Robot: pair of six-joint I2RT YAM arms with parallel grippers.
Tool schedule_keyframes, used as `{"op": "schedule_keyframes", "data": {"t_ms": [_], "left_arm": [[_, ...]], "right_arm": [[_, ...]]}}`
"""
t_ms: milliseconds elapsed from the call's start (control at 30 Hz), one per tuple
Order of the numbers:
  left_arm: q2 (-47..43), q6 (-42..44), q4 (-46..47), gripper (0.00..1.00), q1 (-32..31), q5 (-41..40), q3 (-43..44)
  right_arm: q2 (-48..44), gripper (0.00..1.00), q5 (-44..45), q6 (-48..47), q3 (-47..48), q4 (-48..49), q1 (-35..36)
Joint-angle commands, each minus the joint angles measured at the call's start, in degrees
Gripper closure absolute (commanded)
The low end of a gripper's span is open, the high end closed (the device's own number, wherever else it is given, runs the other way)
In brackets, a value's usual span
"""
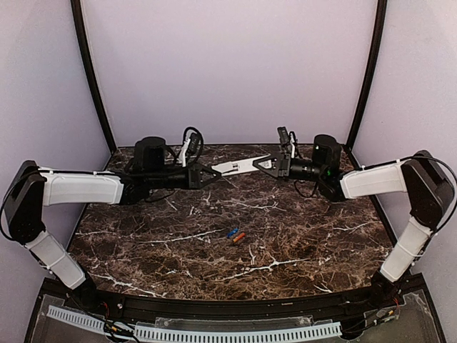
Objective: Load the batteries into the remote control
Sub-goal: Remove the battery cover from the remote control, then place the battery cover at the center of the board.
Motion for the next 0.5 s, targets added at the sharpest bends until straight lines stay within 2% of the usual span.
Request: {"op": "schedule_keyframes", "data": {"t_ms": [0, 233, 467], "left_arm": [[-3.81, -1.81, 1.98, 1.0, 0.98, -0.03, -4.15], [-7.18, -3.84, -2.69, 0.99, 3.72, -0.83, -11.31], [-6.23, -6.34, -5.55, 1.0, 4.11, -1.34, -17.5]], "right_arm": [[-4.39, 1.0, 2.16, -6.32, 0.62, -7.94, -0.57], [-8.6, 1.0, 4.67, -10.78, -3.11, -17.55, -5.26], [-11.31, 1.0, 1.14, -12.12, -6.63, -20.8, -7.52]]}}
